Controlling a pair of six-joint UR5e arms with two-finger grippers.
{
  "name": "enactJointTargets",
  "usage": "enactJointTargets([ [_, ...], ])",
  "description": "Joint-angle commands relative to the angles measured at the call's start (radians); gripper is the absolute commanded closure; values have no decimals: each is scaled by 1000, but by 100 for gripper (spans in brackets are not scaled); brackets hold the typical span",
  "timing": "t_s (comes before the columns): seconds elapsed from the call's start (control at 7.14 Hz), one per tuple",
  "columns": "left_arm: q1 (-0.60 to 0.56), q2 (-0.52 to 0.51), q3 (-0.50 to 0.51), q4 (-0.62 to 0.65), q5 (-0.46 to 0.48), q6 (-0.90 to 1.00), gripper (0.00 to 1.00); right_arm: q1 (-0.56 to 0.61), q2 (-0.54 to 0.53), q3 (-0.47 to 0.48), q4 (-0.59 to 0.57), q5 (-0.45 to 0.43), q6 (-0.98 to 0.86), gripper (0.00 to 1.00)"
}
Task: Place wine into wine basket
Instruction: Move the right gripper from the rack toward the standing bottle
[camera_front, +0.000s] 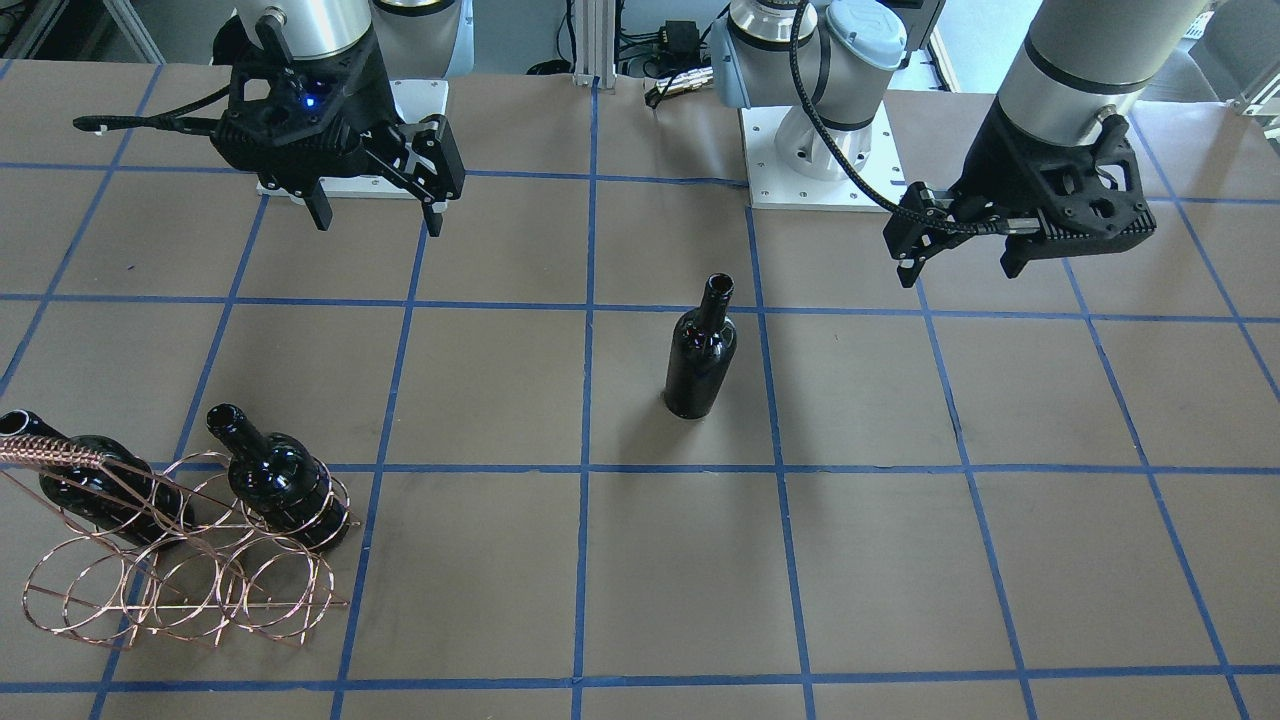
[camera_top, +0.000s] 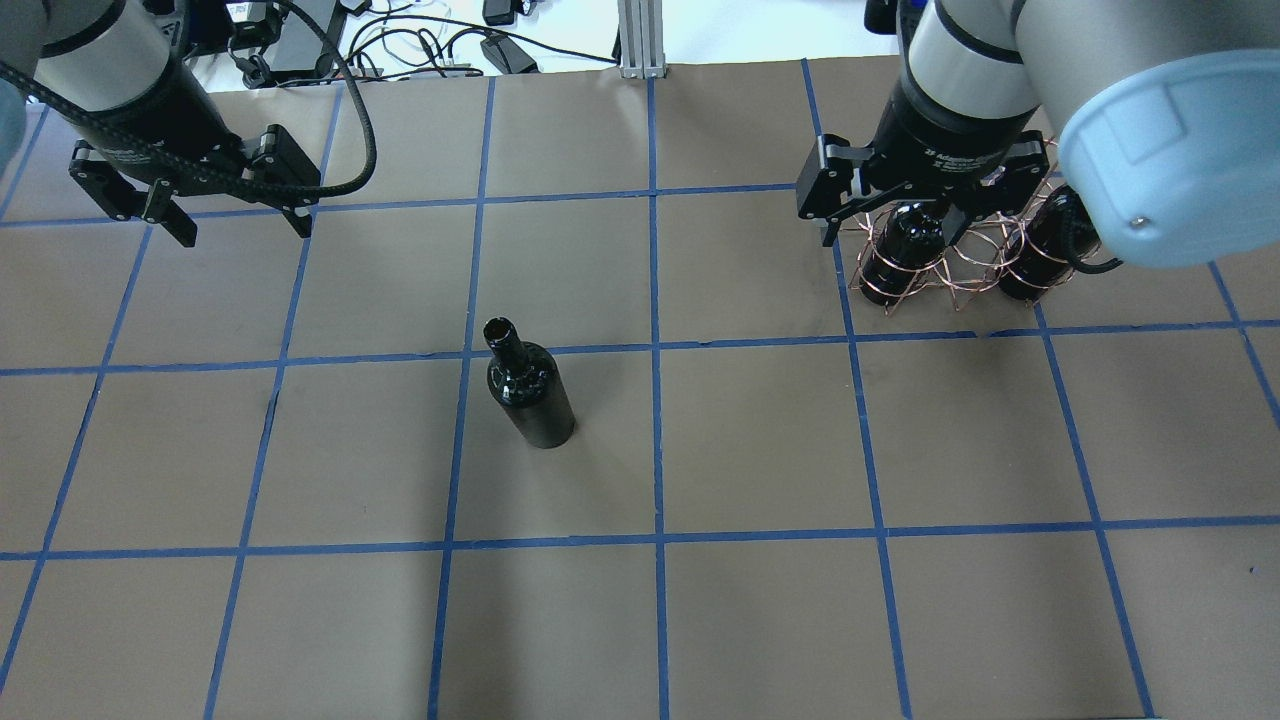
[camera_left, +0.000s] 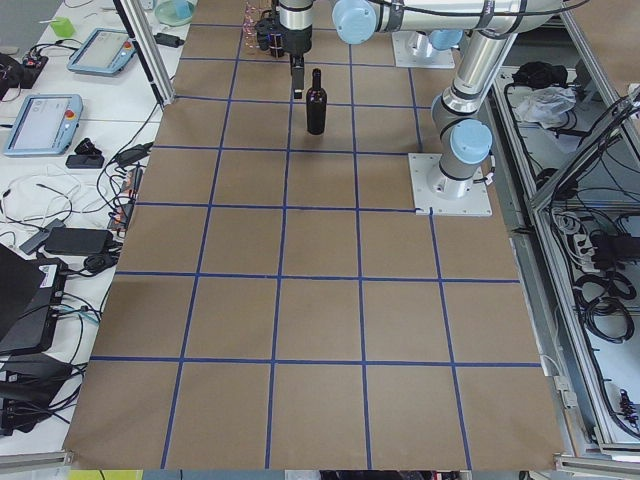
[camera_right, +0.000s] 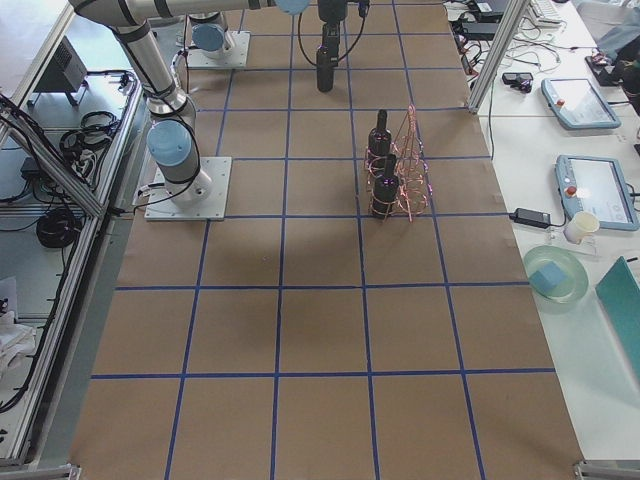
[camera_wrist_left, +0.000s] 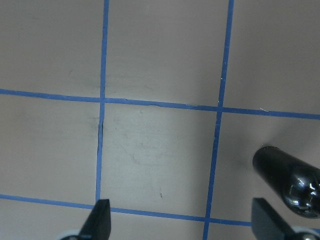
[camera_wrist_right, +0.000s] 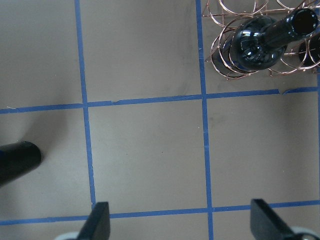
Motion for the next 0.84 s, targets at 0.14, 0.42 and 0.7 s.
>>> enactJointTargets([
  [0.14,2,1,0,-2,-3,0,0,125,48,-9,-91,-4,185,0],
  [0.42,5,1,0,-2,-2,0,0,277,109,-29,-180,-6,437,0],
  [0.7,18,1,0,-9,3,0,0,394,195,-89,-185,-8,575,0],
])
